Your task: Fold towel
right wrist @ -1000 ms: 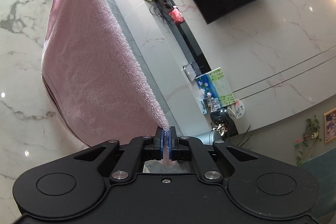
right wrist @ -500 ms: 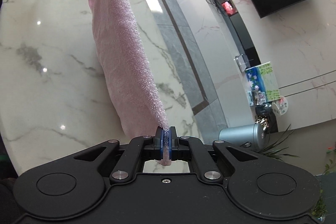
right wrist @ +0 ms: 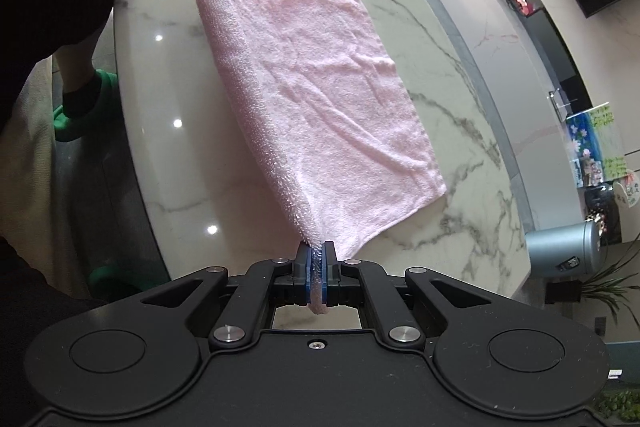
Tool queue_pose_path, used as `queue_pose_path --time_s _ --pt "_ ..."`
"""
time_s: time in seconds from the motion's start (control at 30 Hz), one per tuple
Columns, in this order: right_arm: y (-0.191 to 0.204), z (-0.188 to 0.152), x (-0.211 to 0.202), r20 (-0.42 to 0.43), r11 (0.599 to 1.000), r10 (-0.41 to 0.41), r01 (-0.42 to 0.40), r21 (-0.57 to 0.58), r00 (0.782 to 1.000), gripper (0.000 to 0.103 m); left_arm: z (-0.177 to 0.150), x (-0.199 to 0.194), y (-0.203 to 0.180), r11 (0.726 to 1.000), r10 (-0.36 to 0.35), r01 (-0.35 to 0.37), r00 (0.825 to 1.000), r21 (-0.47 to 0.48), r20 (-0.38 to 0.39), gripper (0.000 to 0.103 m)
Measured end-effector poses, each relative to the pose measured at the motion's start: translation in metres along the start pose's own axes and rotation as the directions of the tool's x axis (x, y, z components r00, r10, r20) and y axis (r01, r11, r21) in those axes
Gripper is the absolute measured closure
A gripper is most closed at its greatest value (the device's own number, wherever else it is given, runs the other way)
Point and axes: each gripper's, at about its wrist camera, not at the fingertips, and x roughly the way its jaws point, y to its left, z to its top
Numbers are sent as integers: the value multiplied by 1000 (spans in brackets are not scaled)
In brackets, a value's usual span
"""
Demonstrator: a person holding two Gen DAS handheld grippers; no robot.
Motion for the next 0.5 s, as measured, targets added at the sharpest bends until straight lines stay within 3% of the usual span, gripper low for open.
queue_pose_path --time_s 0.27,0.5 --pt "23 -10 7 -4 996 84 -84 20 996 101 -19 -7 -30 999 -49 49 999 -8 5 97" --pt "22 -12 18 6 992 89 -89 86 996 101 -26 -1 -28 998 -52 52 999 -39 -2 97"
